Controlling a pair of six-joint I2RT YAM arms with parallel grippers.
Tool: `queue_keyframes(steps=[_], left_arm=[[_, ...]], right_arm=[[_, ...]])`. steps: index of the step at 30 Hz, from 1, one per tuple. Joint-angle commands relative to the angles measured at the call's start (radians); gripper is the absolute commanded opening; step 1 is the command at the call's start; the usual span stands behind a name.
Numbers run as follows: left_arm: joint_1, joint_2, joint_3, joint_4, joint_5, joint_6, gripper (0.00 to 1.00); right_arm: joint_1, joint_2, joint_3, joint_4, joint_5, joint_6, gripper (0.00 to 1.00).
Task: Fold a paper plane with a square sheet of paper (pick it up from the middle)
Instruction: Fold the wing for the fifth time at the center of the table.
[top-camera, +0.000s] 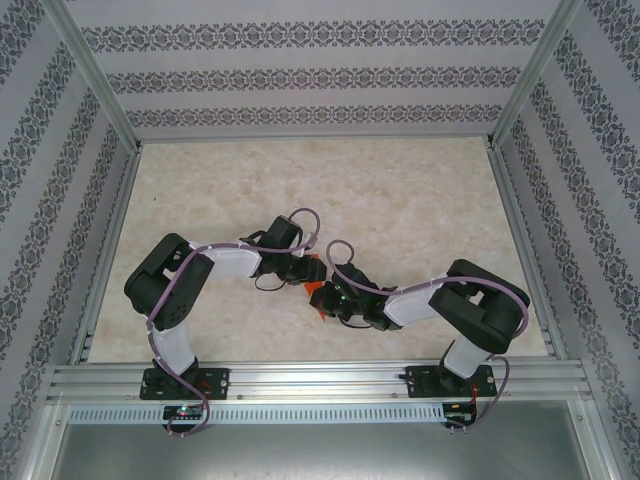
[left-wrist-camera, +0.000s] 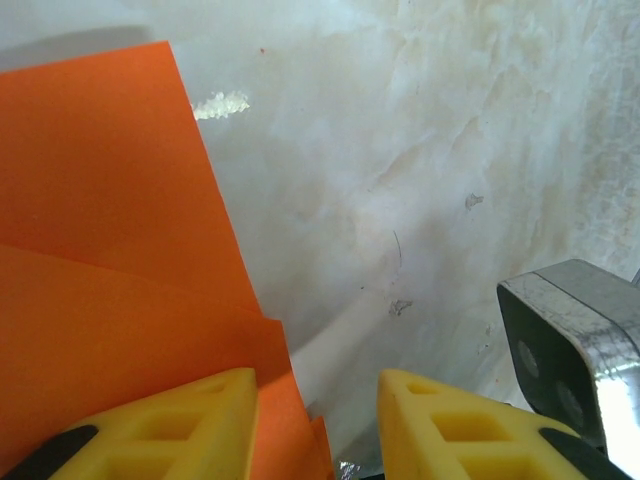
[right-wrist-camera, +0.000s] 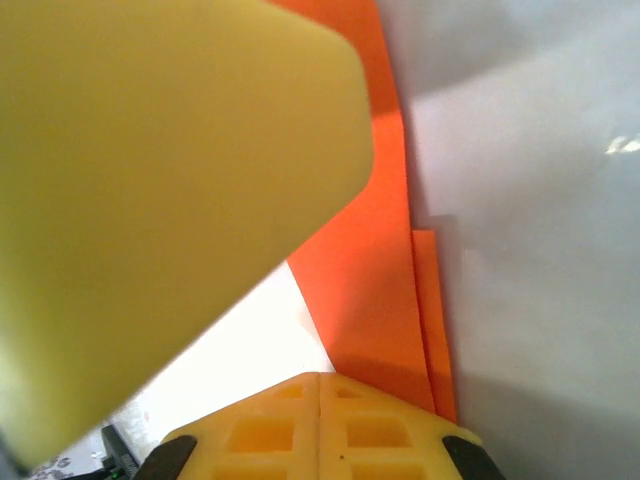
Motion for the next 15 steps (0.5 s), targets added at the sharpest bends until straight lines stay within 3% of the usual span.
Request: queue_keyframes(steps=[1,7,15], left_arm=[[0.006,0.042,-0.025,-0.074,-0.111,0.036,0.39],[0.016,0.043,-0.03,-0.083,-0.124,0.036,0.38],[0.021,0.047,-0.031,-0.077,-0.114,0.029,0.38]], right_arm=[[0.01,0.019,-0.062,-0.091,-0.008,0.025,0.04],[0.022,-0.092,-0.029,-0.254,-0.02,-0.042,0.05],[0.109,-0.076,-0.086,-0.227,-0.015,0.019,0.06]])
